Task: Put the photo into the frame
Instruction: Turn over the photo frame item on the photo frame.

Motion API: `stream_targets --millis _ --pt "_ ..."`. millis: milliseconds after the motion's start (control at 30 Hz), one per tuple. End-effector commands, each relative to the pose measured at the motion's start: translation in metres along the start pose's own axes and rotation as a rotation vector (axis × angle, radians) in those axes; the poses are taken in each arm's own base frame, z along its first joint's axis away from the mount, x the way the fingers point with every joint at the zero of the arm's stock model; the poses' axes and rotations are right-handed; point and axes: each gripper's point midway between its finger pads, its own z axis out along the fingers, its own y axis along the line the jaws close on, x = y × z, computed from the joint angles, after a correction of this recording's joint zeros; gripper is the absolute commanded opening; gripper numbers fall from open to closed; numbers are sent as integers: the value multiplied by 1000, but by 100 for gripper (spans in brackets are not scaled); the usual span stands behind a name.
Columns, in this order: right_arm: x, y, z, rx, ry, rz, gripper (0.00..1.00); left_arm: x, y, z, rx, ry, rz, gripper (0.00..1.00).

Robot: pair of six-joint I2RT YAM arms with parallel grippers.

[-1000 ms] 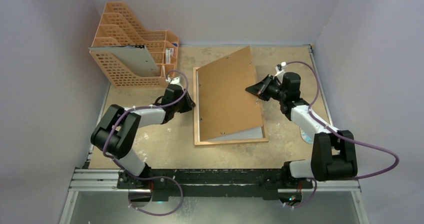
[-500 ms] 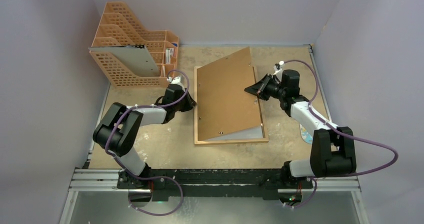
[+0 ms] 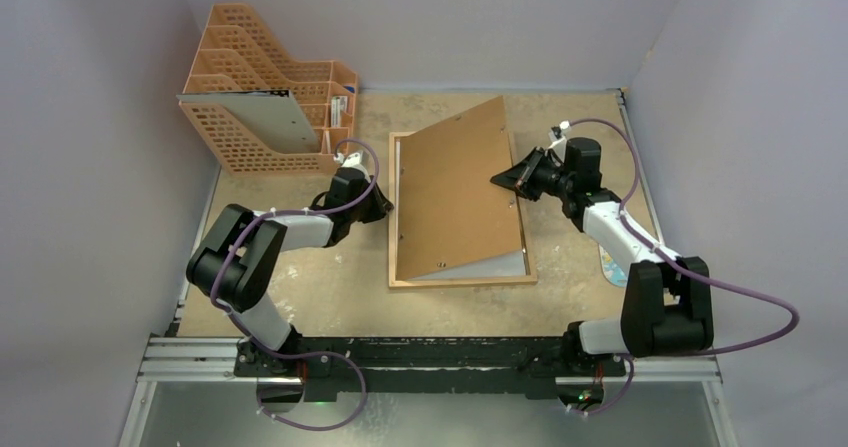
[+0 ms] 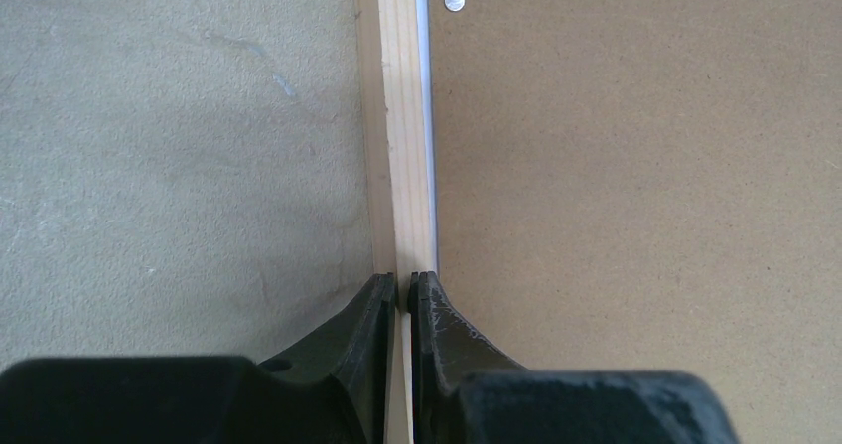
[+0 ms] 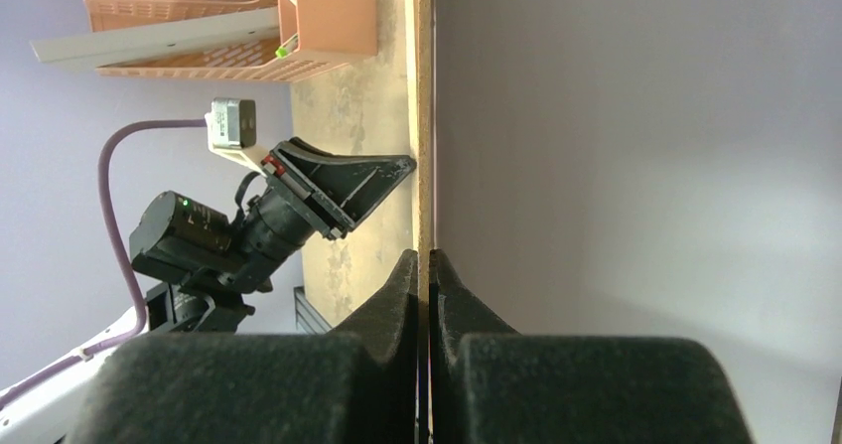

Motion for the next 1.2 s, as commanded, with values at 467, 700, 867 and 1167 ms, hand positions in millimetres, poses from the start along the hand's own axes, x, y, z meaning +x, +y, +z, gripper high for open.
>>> stream_targets --millis 467,700,867,1167 --pt "-10 -7 14 -6 26 -121 5 14 16 -1 -52 45 21 6" --pt "-17 -17 13 46 -24 -160 47 12 14 -2 -47 41 19 5" --pt "-27 -25 5 126 -87 -200 72 8 14 -3 -54 33 22 5" --pt "-24 -69 20 232 -61 -255 76 8 13 -4 -52 39 24 5"
